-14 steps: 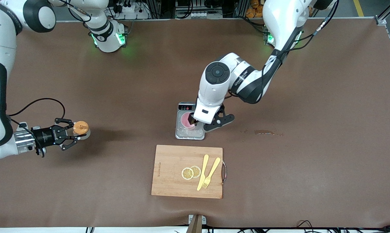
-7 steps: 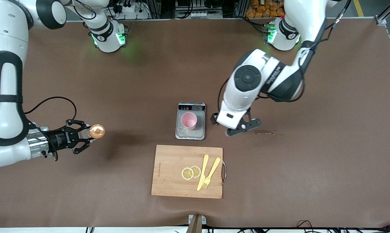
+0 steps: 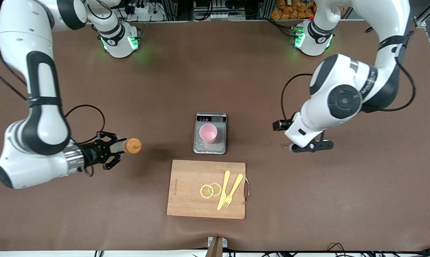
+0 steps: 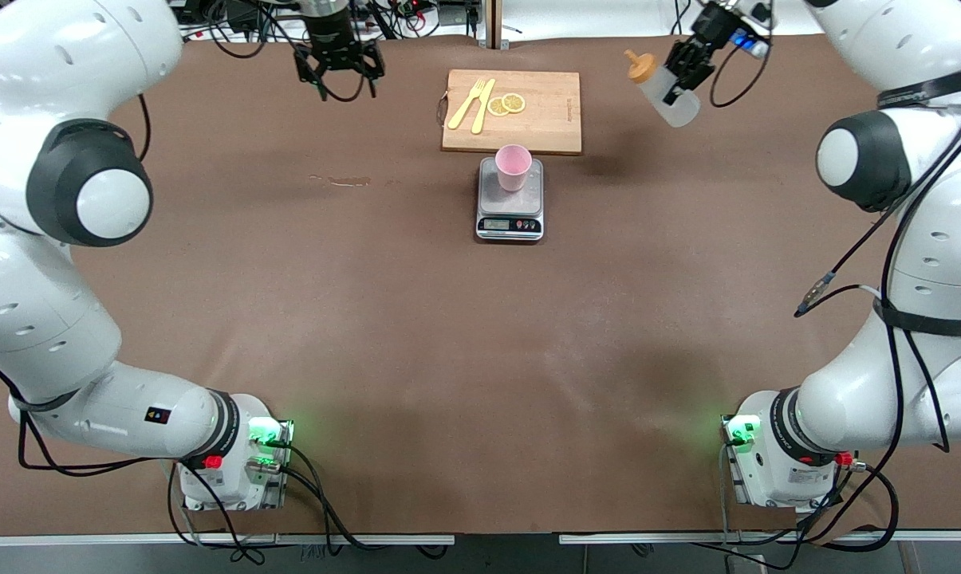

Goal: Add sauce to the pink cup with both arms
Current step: 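Release the cup and raise the left gripper while the right gripper brings the bottle, then tilt the bottle over the pink cup with the right gripper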

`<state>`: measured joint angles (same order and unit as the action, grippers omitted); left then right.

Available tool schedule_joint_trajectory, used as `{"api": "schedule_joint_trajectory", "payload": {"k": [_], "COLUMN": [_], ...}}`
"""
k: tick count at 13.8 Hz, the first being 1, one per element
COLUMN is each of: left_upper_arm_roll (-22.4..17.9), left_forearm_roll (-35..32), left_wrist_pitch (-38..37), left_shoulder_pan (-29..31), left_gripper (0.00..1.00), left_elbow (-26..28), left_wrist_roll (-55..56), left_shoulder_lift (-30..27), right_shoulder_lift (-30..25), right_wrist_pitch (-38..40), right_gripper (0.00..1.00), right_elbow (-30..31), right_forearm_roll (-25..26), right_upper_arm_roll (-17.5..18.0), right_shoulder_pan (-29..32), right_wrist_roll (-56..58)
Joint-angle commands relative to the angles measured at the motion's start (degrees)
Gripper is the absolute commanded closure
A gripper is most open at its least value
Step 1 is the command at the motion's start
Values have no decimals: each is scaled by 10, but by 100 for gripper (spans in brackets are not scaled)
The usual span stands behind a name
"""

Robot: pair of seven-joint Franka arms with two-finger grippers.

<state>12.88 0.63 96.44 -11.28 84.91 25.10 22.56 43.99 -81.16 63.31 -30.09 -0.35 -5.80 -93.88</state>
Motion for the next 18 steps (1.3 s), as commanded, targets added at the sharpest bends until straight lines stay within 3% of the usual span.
{"api": "schedule_joint_trajectory", "payload": {"k": [1, 4, 8, 10, 13, 18], "left_upper_arm_roll": [7, 7, 7, 6, 6, 7], "left_forearm_roll": [11, 11, 5, 5, 4, -21], "left_wrist_pitch": [-14, -15, -14, -13, -13, -1], "left_shoulder_pan": [19, 37, 46, 49, 55, 78], "left_gripper": [0, 0, 0, 0, 0, 0], "left_elbow": [51, 87, 124, 140, 144, 144], "left_wrist_roll": [-50, -94, -121, -132, -151, -193], "left_shoulder_lift": [-49, -84, -121, -132, -138, -151], "right_shoulder_lift": [-15, -20, -19, -19, -15, -13], "right_wrist_pitch": [6, 5, -2, -5, -22, -28], "right_gripper": [59, 60, 61, 65, 65, 65], "right_elbow": [-7, -12, -28, -29, -30, -30], "right_forearm_roll": [27, 69, 86, 125, 172, 195], "right_upper_arm_roll": [-4, -4, -4, -5, -4, -4], "right_shoulder_pan": [-28, -68, -104, -134, -178, -207], "right_wrist_roll": [-45, -88, -156, -180, -234, -276]}}
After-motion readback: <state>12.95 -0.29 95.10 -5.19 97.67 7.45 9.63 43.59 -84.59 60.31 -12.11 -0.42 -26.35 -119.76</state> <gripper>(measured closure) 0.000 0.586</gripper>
